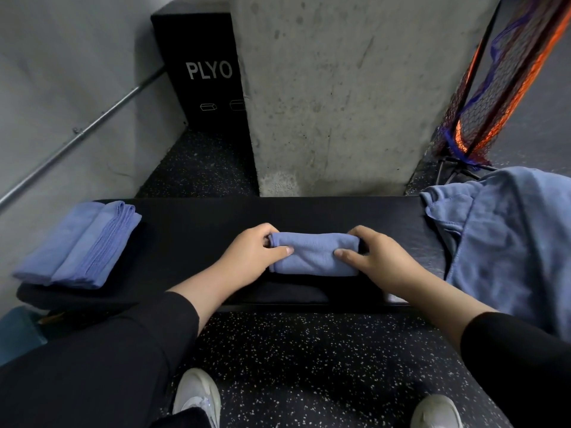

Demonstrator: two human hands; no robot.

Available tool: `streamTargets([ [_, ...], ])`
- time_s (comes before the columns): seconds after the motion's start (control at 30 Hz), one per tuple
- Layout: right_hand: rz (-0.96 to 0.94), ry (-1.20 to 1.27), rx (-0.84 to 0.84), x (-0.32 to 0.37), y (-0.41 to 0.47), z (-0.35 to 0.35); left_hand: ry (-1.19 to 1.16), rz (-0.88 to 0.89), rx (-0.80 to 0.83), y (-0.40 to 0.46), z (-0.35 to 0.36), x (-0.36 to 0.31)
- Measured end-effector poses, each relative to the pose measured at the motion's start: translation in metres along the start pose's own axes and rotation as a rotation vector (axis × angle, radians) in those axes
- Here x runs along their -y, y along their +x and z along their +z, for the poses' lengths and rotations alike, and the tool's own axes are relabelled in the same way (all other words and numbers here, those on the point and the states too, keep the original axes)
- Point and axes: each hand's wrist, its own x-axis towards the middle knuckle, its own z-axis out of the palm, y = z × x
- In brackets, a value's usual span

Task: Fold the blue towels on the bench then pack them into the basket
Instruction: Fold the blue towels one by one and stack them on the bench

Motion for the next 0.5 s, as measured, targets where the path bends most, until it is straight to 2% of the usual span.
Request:
streamTargets([
  [0.07,-0.004,0.017,-0.067,-0.001,0.004,0.005,-0.070,-0.059,-0.012,0.003,0.003,0.000],
  [0.13,-0.113,-0.078,-0.146,-0.001,0.006,0.012,0.008,-0.047,-0.022,0.003,0.008,0.000],
  [0.2,-0.282,-0.269,-0.215,-0.002,0.007,0.019,0.261,0.115,-0.088,0.003,0.013,0.000],
  [0.27,-0.381,-0.421,-0.269,-0.001,0.007,0.026,0.548,0.393,-0.154,0.002,0.015,0.000],
  [0.3,-0.411,-0.459,-0.276,-0.001,0.006,0.029,0.653,0.483,-0.120,0.001,0.017,-0.001],
  [0.33,-0.432,-0.472,-0.267,-0.001,0.004,0.032,0.738,0.510,-0.034,-0.001,0.019,-0.001],
  [0.4,-0.409,-0.466,-0.178,-0.004,0.001,0.036,0.883,0.413,0.158,-0.005,0.025,0.003],
  [0.5,-0.292,-0.500,0.065,-0.009,-0.005,0.032,0.950,0.328,0.210,-0.009,0.025,0.013],
])
